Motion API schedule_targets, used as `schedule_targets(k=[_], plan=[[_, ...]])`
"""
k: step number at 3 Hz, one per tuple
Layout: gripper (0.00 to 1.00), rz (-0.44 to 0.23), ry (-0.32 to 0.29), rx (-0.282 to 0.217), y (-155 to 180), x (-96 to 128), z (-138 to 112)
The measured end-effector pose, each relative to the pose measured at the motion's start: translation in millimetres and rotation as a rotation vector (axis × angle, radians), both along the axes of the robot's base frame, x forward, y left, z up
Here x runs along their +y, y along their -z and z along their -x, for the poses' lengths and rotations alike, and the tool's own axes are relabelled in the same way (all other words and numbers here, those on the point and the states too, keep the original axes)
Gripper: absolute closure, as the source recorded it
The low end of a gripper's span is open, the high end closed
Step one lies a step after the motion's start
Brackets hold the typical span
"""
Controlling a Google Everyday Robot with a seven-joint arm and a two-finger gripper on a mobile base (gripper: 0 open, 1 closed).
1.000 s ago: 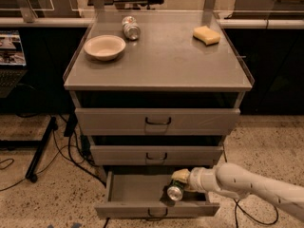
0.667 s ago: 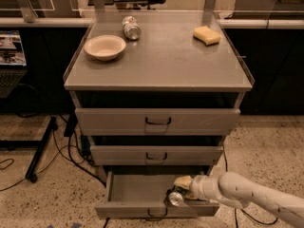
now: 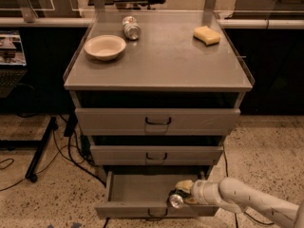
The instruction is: Place green can into bottom drawer
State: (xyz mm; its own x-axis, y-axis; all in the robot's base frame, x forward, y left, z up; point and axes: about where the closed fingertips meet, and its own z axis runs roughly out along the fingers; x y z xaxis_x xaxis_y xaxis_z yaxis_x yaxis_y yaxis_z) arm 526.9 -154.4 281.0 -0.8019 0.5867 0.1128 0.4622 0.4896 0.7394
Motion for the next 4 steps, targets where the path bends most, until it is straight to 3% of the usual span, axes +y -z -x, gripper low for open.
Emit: schedule_targets(k=[1, 2, 3, 4], plan=[[1.0, -0.015, 0.011, 0.018, 14.3, 0.9, -7.5], [1.0, 0.005, 0.031, 0.055, 37.6, 5.8, -33.3], [1.0, 0.005, 0.032, 0.055, 38.1, 7.2, -32.6], [1.0, 0.013, 0.103, 0.051, 46.2, -0.9, -40.4]])
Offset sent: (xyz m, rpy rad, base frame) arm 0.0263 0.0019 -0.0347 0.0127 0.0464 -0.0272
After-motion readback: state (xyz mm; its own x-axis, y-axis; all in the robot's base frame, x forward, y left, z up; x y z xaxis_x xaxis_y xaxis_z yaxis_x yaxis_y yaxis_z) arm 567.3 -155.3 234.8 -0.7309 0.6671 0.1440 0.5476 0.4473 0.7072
